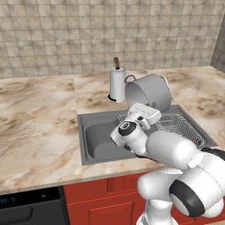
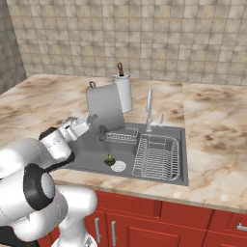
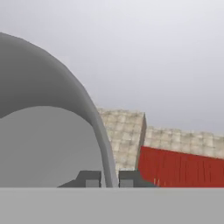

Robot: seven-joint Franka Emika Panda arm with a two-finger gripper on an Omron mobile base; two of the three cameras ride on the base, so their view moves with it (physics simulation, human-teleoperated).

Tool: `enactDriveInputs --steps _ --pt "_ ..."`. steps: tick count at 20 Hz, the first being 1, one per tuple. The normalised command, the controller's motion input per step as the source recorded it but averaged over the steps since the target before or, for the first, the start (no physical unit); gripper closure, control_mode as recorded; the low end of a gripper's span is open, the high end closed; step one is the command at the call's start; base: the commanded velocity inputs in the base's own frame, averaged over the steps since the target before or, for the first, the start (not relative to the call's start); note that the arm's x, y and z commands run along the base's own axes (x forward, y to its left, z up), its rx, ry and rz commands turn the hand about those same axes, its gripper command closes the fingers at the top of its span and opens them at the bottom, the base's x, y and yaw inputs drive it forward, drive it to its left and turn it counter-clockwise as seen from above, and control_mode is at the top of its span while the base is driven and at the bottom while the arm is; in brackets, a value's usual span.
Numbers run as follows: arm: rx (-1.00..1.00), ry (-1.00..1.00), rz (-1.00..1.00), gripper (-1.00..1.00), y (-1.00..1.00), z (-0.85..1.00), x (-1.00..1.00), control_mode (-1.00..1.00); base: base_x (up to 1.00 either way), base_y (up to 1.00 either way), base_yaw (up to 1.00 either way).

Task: Dump the broccoli from the pot into the sink. Then turn on the water and wash the broccoli. Then turn off the water and put the broccoli back in the pot.

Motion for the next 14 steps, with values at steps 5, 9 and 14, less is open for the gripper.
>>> enactDriveInputs --steps 5,9,14 --pt "0.40 0.13 0.34 1.00 0.00 0.26 -0.44 -1.00 0.00 0.00 0.00" --pt "0.36 0.15 0.35 1.00 0.00 0.02 -0.40 -1.00 0.00 0.00 0.00" --pt "0.37 0.22 0.36 1.00 0.00 0.00 -0.32 -1.00 0.00 0.00 0.00"
